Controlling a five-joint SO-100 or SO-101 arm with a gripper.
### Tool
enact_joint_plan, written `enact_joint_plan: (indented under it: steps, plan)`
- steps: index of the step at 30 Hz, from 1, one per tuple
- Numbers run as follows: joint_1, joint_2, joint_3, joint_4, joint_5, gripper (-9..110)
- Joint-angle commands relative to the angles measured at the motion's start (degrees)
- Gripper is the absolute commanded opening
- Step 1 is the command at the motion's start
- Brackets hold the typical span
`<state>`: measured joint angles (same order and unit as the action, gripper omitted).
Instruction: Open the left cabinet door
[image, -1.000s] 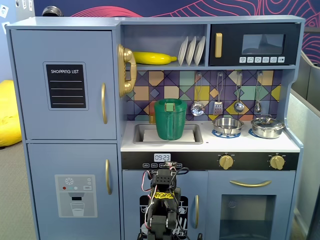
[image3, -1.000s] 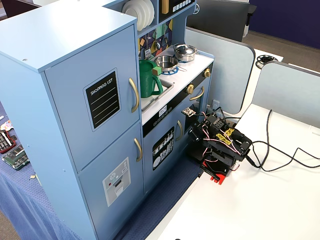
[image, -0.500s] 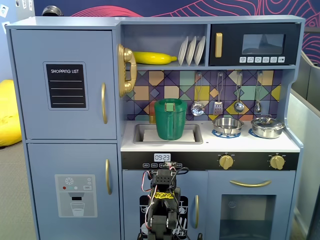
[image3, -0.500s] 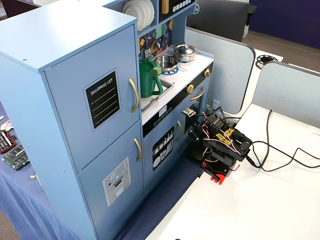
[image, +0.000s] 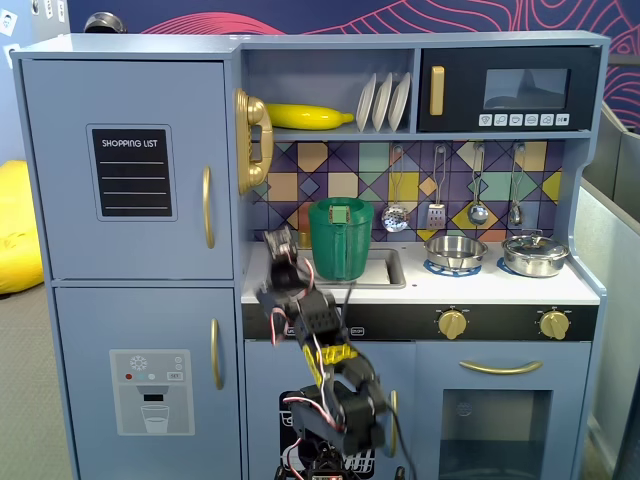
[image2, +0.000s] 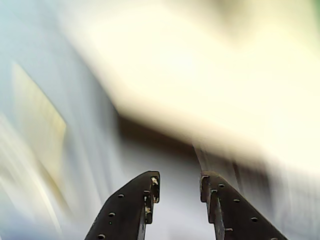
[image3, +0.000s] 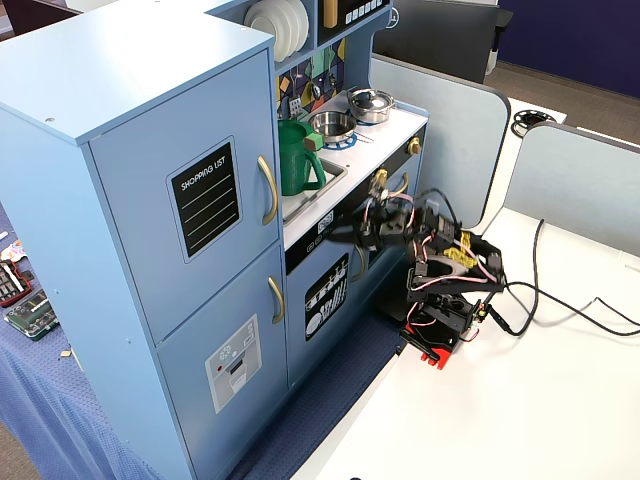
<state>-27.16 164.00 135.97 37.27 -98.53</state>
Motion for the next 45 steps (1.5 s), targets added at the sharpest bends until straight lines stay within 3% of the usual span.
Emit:
enact_joint_plan:
  steps: [1,10,31,45]
  plan:
    - [-3.34,-8.79,-16.52,-7.47,0.79,12]
    - [-10.11,-19.69,-28.56,-17.31,1.85,16]
    - [-14.5,-36.04,-32.17,-30.67,2.46,12]
    - [-29.09,-26.63,-28.92,-20.04,-5.71,7]
